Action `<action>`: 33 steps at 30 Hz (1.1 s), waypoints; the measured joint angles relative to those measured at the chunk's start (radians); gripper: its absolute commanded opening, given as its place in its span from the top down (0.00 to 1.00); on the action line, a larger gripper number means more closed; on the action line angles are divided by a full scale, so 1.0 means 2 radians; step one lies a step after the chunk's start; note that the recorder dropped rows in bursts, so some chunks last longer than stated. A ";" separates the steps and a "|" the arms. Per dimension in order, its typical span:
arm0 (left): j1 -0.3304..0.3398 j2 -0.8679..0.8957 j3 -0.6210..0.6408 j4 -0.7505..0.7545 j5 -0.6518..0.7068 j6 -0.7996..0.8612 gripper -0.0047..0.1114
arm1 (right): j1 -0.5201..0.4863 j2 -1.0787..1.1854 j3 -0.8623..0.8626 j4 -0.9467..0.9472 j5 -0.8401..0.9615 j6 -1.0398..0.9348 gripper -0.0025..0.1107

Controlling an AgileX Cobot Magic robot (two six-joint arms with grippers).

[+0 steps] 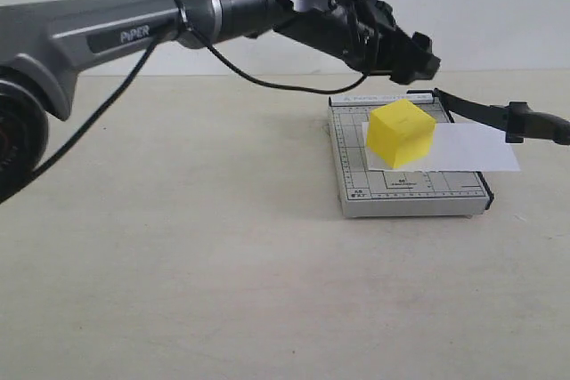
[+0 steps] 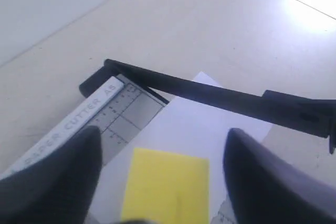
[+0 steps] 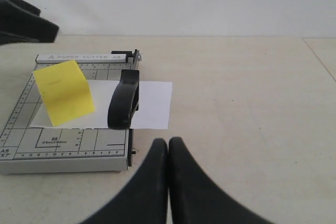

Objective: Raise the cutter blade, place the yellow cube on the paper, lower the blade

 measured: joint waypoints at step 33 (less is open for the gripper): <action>0.229 -0.417 0.487 0.303 -0.199 -0.300 0.92 | 0.000 0.000 0.000 0.000 0.024 0.000 0.98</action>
